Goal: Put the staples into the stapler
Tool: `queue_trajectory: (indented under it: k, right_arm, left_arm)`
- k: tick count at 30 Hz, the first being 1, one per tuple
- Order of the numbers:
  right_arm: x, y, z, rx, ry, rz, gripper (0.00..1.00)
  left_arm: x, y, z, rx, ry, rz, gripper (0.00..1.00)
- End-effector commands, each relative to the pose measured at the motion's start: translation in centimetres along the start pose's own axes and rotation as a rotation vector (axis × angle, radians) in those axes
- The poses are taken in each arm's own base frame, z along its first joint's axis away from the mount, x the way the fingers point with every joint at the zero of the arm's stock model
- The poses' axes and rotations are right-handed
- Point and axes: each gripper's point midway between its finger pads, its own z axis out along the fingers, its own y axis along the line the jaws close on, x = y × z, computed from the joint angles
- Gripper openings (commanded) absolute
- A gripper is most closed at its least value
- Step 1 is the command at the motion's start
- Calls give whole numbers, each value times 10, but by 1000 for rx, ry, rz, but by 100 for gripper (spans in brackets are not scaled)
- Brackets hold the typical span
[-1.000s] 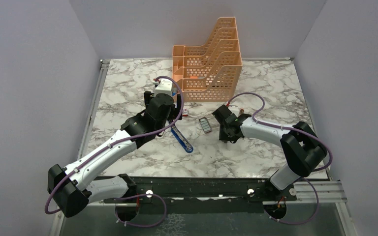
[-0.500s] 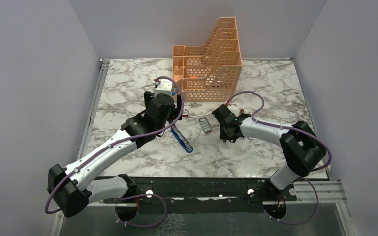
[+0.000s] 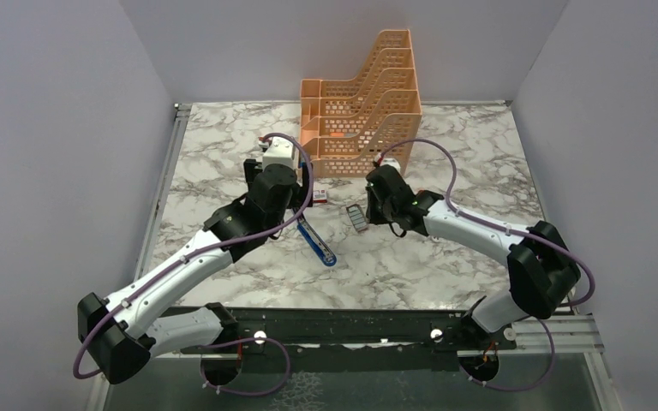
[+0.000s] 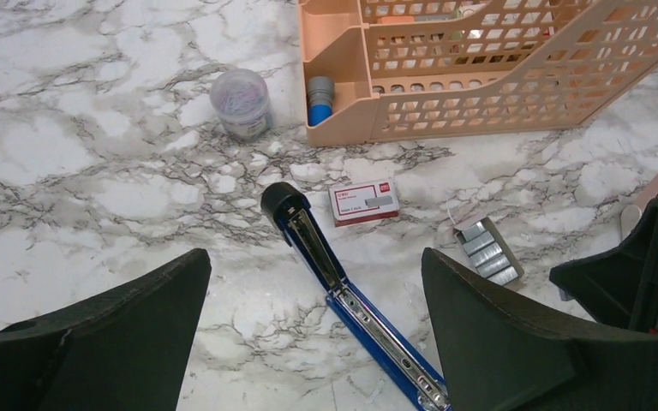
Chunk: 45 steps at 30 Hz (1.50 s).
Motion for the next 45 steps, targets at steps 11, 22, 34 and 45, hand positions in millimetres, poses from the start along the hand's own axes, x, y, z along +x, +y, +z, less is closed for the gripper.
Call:
queue_trajectory:
  k: [11,22,34,45]
  right_arm:
    - [-8,152,-10,-412,-95,-325,23]
    - [10,183,5,-465,-63,-378,23]
    - [23,180,23,-399,-35,-404,23]
    - [25,172,30,-347,-34,-405,23]
  left_arm:
    - [-42,60,-40,-212,-200,-155,94]
    - [-48,73,-55,-223,-262,-222,94]
    - [-46,70,-52,-213,-252,-214,94]
    - [-44,68,-50,-210,-246,-206,94]
